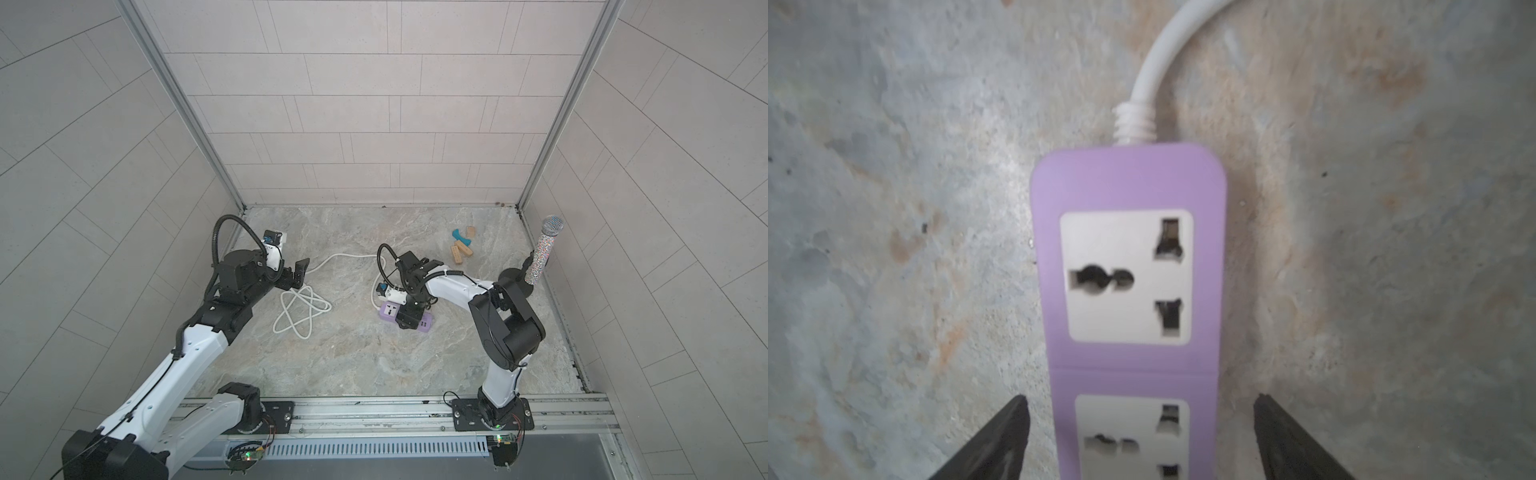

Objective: Wrap the cord around the power strip
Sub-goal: Move the power strip to the center of the board, then pick up the power strip from the center of the board.

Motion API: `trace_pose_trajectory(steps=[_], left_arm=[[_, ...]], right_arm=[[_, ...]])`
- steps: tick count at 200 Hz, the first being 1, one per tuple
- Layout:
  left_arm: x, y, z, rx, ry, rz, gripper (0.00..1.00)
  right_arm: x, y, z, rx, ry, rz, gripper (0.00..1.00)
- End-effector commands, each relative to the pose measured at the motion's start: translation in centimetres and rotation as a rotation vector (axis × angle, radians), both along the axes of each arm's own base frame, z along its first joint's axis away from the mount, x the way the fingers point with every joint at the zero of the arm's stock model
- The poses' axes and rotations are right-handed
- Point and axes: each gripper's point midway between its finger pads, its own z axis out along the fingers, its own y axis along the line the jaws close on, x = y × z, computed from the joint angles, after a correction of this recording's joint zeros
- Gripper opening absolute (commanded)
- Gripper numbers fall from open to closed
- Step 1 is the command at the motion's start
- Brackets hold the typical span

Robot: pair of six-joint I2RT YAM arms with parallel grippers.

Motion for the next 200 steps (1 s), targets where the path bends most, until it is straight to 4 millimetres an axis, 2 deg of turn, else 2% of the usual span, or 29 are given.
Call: trace_pose_trajectory(steps=[1, 33, 78, 119, 156, 200], left_arm=[[-0.2, -0.1, 0.5, 0.023, -0.019, -0.014, 0.99], [0.0, -0.4, 0.4, 0.018, -0.015, -0.024, 0.99], [0.3, -0.7, 0.3, 0.011, -0.007, -0.036, 0.99], [0.3, -0.8, 0.3, 0.017, -0.006, -0.040, 0.99], [0.4, -1.2, 0.2, 0.022, -0.004, -0.061, 0.99], [0.8, -1.7, 0.3, 0.033, -0.010, -0.086, 0.99]], right_arm=[[-1.0, -2.0, 1.2, 0.006, -0.014, 0.010, 0.90], [-1.7, -4.0, 1.0, -0.002, -0.043, 0.008, 0.91], [-1.9, -4.0, 0.0, 0.004, -0.038, 0.022, 0.88], [-1.4, -3.9, -1.0, 0.006, -0.056, 0.015, 0.84], [-1.2, -3.9, -1.9, -0.007, -0.034, 0.021, 0.76], [-1.3, -3.9, -1.7, -0.003, -0.048, 0.019, 0.63]])
